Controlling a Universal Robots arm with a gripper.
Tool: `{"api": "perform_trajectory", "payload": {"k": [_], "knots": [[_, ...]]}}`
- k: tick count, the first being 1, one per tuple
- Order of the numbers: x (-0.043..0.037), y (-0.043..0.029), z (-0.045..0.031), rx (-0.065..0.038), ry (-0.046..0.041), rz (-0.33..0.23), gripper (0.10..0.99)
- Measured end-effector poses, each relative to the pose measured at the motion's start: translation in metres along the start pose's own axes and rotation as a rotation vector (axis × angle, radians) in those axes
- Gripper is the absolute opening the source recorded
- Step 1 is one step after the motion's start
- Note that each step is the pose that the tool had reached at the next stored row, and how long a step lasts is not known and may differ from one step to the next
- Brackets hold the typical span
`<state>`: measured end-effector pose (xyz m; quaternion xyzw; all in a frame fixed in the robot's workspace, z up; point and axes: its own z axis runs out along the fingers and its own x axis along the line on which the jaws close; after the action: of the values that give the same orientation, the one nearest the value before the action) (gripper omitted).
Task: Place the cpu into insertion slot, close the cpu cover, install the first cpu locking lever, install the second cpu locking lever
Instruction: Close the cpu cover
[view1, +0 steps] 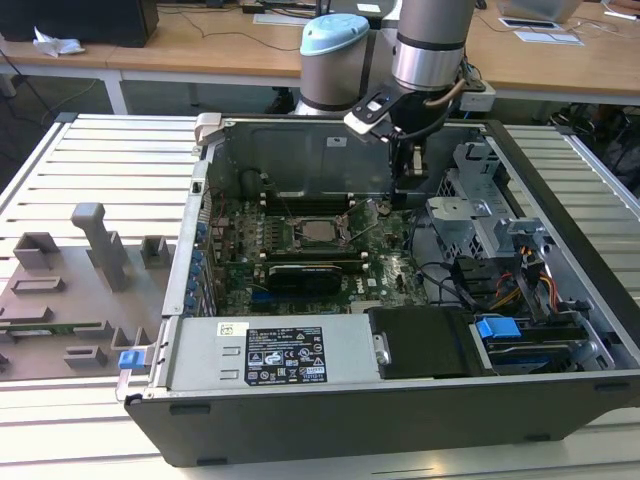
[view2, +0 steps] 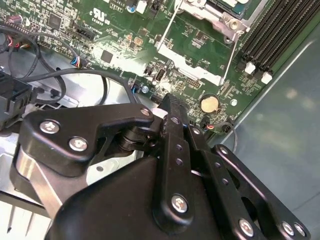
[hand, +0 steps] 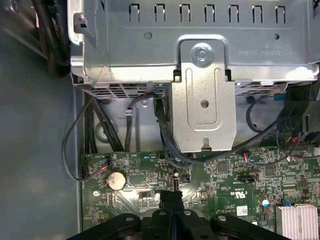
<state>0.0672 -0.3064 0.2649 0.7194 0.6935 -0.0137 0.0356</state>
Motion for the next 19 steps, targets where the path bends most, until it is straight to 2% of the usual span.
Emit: {"api": "perform_trajectory", "payload": {"k": [19], "knots": [[0.0008,-0.0003,0.0116,0.0,0.0,0.0,0.106]]}}
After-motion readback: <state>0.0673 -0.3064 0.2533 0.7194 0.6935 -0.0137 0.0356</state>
